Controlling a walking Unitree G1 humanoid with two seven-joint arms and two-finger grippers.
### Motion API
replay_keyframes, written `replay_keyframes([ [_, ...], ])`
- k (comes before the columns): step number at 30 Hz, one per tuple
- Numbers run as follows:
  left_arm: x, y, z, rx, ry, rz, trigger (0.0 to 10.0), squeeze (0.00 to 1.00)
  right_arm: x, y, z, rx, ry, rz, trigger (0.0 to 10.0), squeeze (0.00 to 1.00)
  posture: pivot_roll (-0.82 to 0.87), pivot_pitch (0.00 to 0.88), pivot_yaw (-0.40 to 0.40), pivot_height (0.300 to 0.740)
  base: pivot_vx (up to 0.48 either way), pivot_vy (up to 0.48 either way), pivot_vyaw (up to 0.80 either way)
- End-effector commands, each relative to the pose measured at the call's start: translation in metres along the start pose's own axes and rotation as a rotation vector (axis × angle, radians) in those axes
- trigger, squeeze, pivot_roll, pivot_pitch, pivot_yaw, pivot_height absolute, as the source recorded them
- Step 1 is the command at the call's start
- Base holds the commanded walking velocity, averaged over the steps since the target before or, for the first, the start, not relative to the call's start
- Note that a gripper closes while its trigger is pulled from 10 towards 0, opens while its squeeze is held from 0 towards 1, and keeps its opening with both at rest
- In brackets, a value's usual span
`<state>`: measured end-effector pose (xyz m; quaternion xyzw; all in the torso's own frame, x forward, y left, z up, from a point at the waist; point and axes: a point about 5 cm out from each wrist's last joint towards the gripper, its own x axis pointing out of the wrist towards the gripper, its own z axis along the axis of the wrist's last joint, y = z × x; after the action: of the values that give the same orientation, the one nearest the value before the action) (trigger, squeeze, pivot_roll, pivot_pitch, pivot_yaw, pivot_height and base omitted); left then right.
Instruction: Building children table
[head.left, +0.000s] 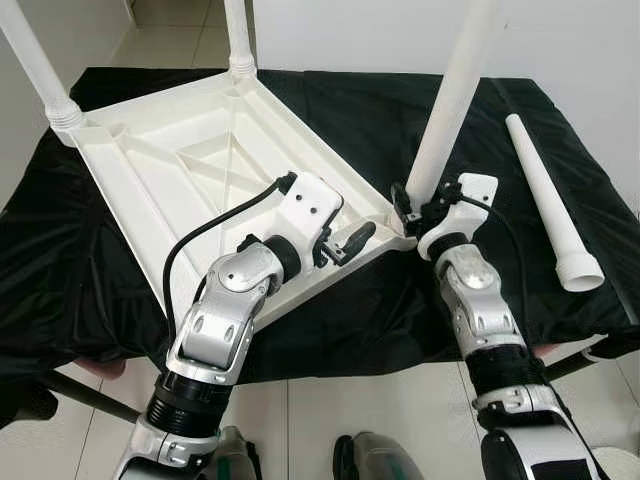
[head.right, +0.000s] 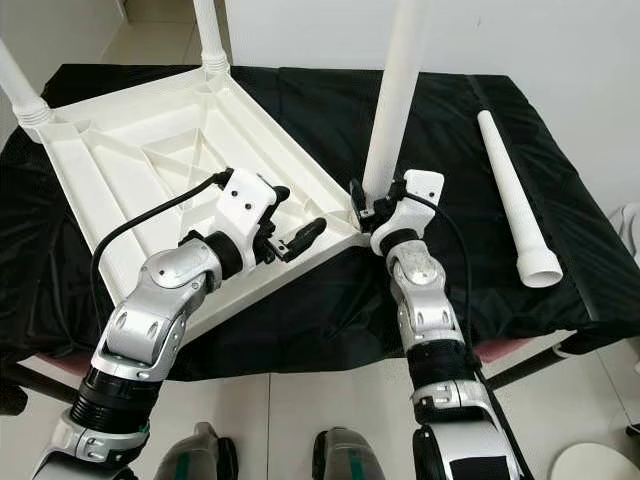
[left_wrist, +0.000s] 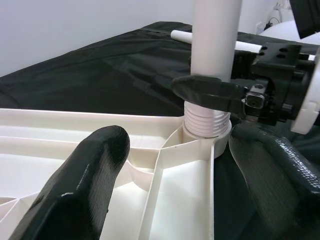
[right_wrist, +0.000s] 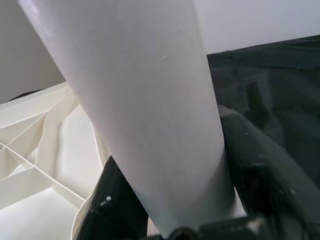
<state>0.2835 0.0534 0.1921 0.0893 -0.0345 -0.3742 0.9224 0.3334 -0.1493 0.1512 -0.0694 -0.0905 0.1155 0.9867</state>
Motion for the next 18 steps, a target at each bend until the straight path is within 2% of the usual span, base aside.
replay_keyframes([
  [1,-0.001,0.001,0.004,-0.002,-0.011,0.035,10.0,0.00,-0.009,0.008,-0.017,0.013,0.069,0.048,10.0,0.00,-0.10,0.035,-0.013,0.740,0.000,0.000,0.00],
  [12,-0.001,0.001,0.006,-0.006,-0.018,0.027,10.0,0.00,-0.023,0.005,-0.023,0.052,0.080,0.047,10.0,0.00,-0.11,0.046,-0.007,0.740,0.000,0.000,0.00],
  [18,-0.001,0.001,0.007,-0.007,-0.020,0.022,10.0,0.00,-0.024,0.001,-0.028,0.145,0.114,0.010,10.0,0.00,-0.11,0.050,-0.004,0.740,0.000,0.000,0.00],
])
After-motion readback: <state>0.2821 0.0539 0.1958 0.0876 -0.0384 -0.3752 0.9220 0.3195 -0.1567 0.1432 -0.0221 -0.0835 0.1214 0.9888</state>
